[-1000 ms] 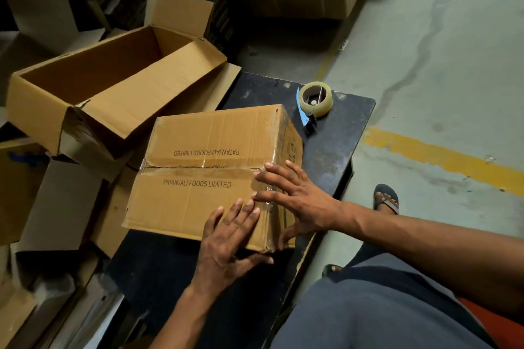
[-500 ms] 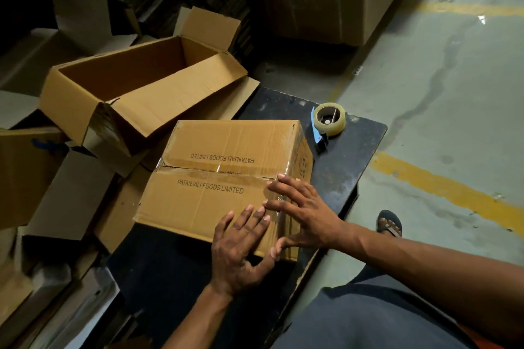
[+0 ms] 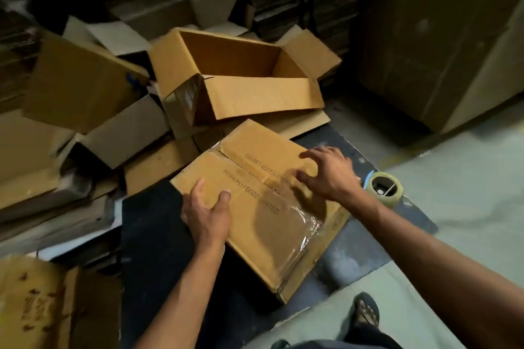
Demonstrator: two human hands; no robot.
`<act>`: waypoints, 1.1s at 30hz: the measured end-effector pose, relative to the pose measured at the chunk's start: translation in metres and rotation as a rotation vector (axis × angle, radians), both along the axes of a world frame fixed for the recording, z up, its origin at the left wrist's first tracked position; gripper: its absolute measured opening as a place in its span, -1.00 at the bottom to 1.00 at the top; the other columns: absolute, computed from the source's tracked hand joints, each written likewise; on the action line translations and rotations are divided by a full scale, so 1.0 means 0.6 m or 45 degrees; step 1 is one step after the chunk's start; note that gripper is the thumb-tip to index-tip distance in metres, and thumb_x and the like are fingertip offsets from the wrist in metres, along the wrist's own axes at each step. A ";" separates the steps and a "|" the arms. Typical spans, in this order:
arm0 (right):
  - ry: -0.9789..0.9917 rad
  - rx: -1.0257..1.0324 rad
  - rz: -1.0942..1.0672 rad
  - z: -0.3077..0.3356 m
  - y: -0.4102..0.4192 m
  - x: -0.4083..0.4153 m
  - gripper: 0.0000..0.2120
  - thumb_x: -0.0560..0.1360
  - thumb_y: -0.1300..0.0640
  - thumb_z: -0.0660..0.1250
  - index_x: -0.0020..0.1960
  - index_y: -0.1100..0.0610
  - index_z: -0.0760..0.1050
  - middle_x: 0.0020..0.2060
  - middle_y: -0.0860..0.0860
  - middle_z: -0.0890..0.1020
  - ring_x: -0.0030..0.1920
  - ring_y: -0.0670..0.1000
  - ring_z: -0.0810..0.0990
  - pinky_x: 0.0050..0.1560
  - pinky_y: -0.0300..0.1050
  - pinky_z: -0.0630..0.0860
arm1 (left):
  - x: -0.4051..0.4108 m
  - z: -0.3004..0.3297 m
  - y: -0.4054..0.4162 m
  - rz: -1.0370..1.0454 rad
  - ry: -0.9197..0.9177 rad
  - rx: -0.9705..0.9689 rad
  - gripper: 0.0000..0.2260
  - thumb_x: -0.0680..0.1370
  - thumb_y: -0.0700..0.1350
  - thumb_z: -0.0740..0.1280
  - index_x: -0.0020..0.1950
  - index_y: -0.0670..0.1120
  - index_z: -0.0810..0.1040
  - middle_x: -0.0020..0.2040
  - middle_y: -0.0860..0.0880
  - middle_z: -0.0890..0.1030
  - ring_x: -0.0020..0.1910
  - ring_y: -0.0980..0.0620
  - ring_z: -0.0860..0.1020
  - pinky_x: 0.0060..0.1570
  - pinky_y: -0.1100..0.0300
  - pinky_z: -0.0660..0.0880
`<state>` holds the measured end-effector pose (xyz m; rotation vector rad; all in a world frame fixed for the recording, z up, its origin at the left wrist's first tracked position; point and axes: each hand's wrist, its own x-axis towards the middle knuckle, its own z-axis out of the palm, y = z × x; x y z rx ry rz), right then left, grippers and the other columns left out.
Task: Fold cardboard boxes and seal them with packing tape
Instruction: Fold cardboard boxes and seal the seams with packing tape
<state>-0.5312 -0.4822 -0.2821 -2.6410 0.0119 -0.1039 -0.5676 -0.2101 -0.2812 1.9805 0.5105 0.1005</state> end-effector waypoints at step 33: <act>-0.180 0.850 -0.767 0.330 -0.383 -0.168 -0.28 0.39 -0.42 0.45 0.44 -0.12 0.47 0.17 -0.08 0.65 0.10 -0.04 0.65 0.18 0.02 0.59 | 0.125 0.341 -0.326 -0.849 -0.031 -0.771 -0.83 0.56 0.14 0.33 0.06 0.15 0.65 0.12 0.04 0.71 0.21 -0.06 0.60 0.19 -0.15 0.47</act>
